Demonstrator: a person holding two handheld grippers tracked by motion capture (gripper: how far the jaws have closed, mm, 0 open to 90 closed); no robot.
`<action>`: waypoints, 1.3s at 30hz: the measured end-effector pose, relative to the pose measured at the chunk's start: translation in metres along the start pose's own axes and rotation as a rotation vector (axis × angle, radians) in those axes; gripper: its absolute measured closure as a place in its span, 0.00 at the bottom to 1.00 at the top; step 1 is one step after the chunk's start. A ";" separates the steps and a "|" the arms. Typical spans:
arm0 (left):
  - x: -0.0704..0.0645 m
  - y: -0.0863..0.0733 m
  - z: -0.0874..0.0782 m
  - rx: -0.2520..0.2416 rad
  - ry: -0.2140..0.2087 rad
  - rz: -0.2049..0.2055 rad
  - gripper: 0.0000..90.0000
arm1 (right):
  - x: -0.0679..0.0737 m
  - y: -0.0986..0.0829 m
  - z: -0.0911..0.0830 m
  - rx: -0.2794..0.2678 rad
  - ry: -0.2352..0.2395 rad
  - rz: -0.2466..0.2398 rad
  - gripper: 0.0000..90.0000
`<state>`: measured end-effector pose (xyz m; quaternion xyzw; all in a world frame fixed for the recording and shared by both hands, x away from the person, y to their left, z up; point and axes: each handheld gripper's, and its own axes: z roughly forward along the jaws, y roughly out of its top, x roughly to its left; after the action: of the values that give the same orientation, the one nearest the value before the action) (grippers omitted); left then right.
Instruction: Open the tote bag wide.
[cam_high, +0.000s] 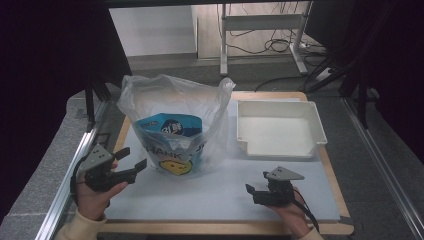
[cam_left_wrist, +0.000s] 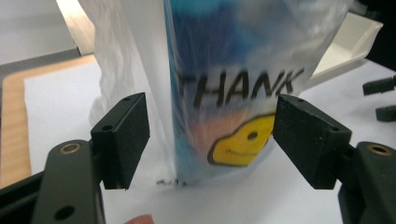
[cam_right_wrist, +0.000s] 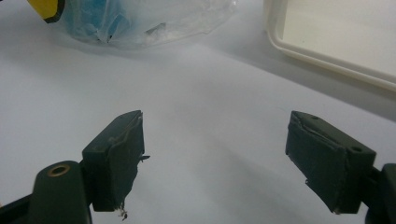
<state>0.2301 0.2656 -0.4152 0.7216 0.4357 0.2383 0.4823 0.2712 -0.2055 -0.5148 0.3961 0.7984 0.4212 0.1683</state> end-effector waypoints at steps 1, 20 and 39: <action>0.001 0.003 -0.001 -0.003 0.002 0.002 0.30 | 0.000 0.000 0.000 0.000 -0.001 0.000 0.22; 0.028 0.070 -0.024 -0.086 0.002 -0.025 0.31 | -0.001 -0.001 -0.001 0.017 -0.017 0.011 0.22; 0.042 0.106 0.000 -0.073 -0.064 -0.051 0.61 | -0.002 -0.002 -0.001 0.026 -0.029 0.015 0.22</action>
<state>0.2940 0.2854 -0.3224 0.6996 0.4293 0.2182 0.5279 0.2712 -0.2086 -0.5156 0.4103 0.7982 0.4063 0.1716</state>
